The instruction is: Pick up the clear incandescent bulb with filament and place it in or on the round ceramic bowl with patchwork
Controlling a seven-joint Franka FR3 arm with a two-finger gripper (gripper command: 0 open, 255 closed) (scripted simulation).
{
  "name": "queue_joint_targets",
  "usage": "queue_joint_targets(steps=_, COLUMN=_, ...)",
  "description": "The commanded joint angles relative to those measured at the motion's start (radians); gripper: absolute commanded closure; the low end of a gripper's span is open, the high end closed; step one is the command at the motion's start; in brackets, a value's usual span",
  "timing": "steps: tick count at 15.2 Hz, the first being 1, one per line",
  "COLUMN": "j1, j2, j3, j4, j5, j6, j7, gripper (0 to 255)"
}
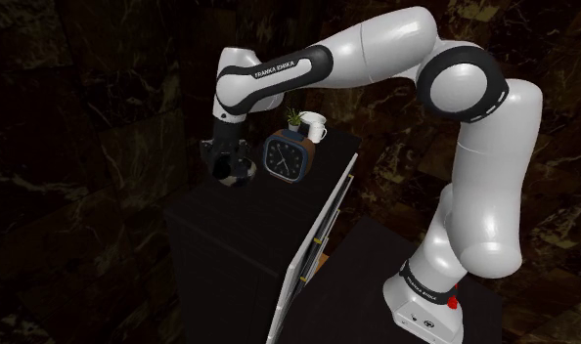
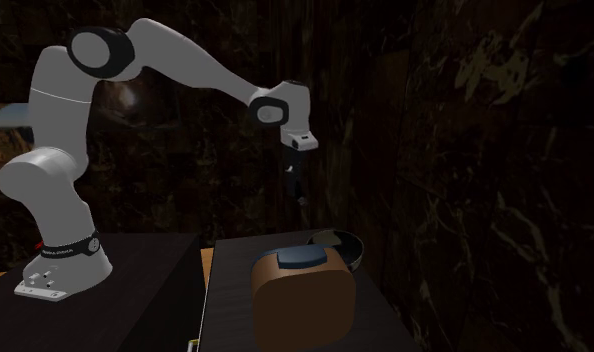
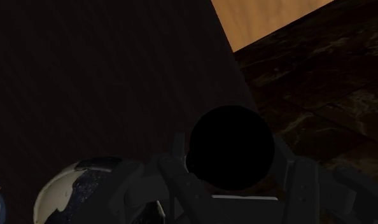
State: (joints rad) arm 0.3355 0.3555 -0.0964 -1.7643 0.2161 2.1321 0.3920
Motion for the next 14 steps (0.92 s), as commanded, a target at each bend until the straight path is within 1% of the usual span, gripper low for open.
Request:
queue_joint_targets(steps=1, j1=-0.027, j2=0.032, j3=-0.01, j4=0.051, j5=0.005, j6=-0.026, j7=-0.035, gripper=255)
queue_joint_targets(steps=8, j1=-0.137, j2=0.16, j3=-0.041, j4=0.269, j5=0.024, j6=-0.137, j7=-0.154, gripper=255)
queue_joint_targets(steps=14, j1=-0.235, j2=0.314, j3=-0.055, j4=0.534, j5=0.039, j6=-0.263, j7=-0.23, gripper=255)
